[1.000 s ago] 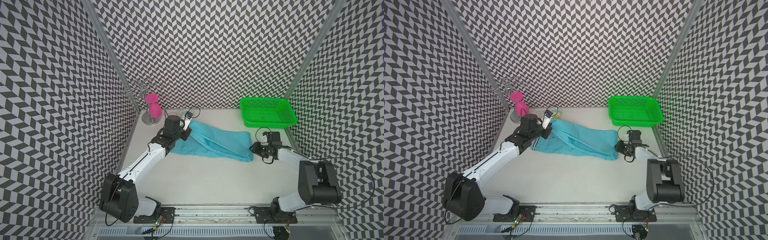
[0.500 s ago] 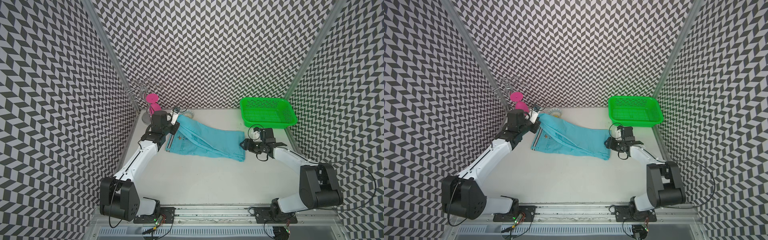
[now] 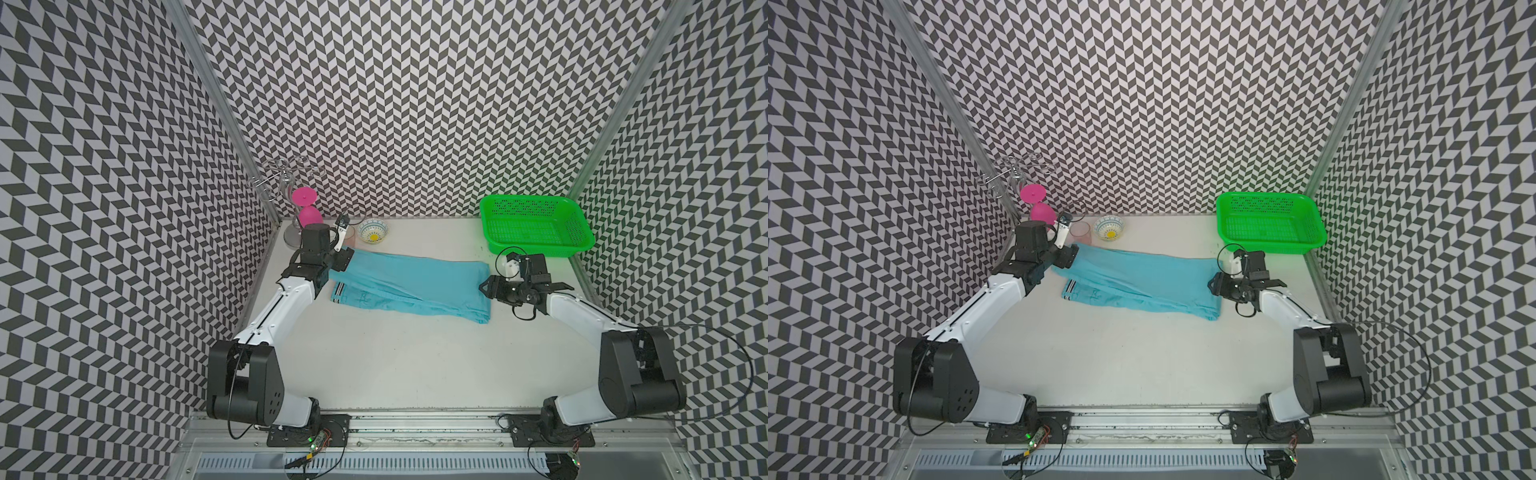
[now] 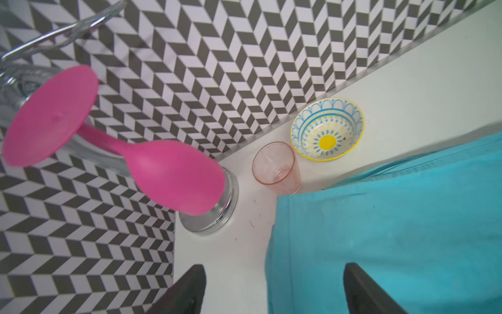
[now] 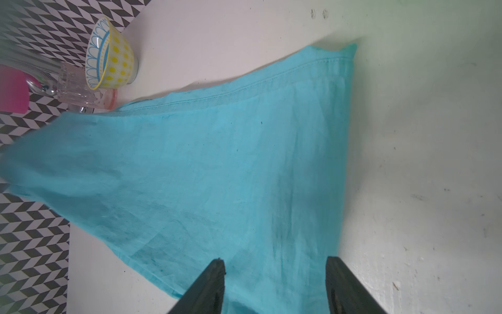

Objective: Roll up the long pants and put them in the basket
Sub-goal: Fold the long pant at the center of the board, then adjust the long pant at the center of the board.

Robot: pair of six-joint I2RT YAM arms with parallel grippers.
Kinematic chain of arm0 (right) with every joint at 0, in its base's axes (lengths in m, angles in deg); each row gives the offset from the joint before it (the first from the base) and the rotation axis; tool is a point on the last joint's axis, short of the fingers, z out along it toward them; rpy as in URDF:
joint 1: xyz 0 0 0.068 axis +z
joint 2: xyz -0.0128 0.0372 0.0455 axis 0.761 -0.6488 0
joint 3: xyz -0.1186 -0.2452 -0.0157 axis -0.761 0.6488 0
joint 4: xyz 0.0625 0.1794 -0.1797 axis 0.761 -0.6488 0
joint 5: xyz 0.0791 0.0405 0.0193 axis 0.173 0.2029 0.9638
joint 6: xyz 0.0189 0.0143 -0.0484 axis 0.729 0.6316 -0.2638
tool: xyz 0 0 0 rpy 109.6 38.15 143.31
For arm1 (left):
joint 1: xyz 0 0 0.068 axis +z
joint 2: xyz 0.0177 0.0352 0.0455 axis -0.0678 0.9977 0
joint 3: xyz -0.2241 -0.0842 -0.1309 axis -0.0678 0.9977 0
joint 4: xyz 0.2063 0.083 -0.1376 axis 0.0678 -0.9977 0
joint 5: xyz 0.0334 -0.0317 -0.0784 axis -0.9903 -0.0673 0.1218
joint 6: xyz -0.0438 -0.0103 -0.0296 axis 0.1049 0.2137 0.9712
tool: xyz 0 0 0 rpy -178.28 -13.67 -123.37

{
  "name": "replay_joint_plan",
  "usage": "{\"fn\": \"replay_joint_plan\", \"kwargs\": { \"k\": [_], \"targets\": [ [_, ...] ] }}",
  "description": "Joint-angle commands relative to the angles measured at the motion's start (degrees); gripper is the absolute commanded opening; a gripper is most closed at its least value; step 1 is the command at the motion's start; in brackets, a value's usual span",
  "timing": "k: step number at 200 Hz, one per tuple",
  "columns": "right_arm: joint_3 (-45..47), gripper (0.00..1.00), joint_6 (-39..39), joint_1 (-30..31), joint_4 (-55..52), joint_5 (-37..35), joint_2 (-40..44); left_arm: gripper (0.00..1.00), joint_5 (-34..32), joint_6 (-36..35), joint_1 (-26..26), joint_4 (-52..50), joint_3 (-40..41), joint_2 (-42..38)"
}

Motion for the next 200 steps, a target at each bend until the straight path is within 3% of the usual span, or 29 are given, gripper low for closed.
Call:
{"fn": "replay_joint_plan", "kwargs": {
  "k": [1,53,121,159,200],
  "targets": [
    [-1.92,0.63,-0.41,0.51,-0.49,-0.79,1.17,0.93,-3.61,3.05,-0.12,1.20,-2.54,-1.94],
    [-7.21,0.63,-2.71,0.77,0.70,-1.20,-1.30,0.96,-0.47,11.92,-6.14,2.81,-0.50,-4.88],
    [-21.45,0.66,-11.61,6.39,2.67,0.63,-16.32,0.97,9.19,31.85,-14.78,12.59,12.79,-9.62],
    [-28.53,0.66,-13.08,7.20,2.28,2.44,-25.02,1.00,15.81,45.21,-15.17,23.26,25.70,-16.05],
    [-29.66,0.66,-12.27,7.89,0.11,1.07,-29.11,1.00,12.30,55.73,-15.28,26.84,33.46,-18.48]
  ]
}}
